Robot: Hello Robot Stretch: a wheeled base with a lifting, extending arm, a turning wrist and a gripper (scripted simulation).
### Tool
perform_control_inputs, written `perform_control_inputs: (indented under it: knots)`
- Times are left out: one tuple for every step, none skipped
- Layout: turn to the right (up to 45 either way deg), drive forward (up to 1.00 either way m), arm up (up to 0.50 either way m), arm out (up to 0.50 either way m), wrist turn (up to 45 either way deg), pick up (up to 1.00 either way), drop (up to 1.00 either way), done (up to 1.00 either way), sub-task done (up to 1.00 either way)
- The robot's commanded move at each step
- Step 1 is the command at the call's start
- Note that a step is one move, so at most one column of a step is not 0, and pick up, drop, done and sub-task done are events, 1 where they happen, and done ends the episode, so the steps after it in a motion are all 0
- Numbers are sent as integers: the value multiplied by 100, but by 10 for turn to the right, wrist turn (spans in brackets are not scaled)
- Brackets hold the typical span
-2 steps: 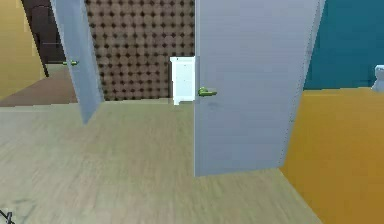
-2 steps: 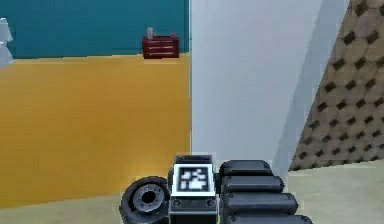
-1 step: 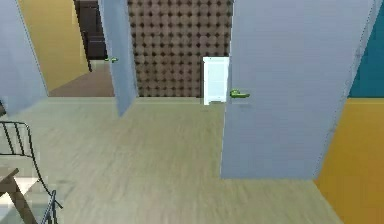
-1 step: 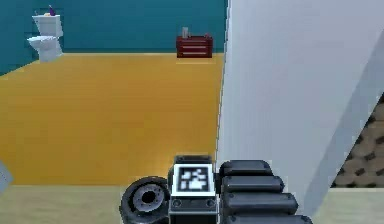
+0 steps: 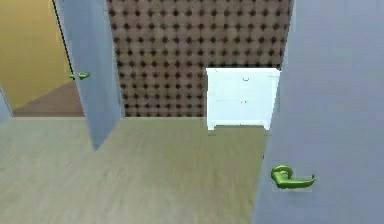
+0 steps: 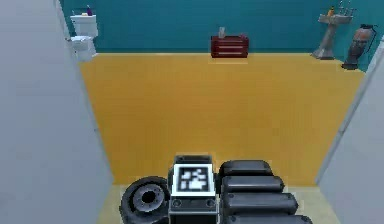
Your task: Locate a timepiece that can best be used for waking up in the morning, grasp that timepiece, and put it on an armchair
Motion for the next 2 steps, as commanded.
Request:
perform_control_inputs:
  knots:
    - [-420,0,0,0,0,0,0,0,0]
    - [0,100,0,0,0,0,0,0,0]
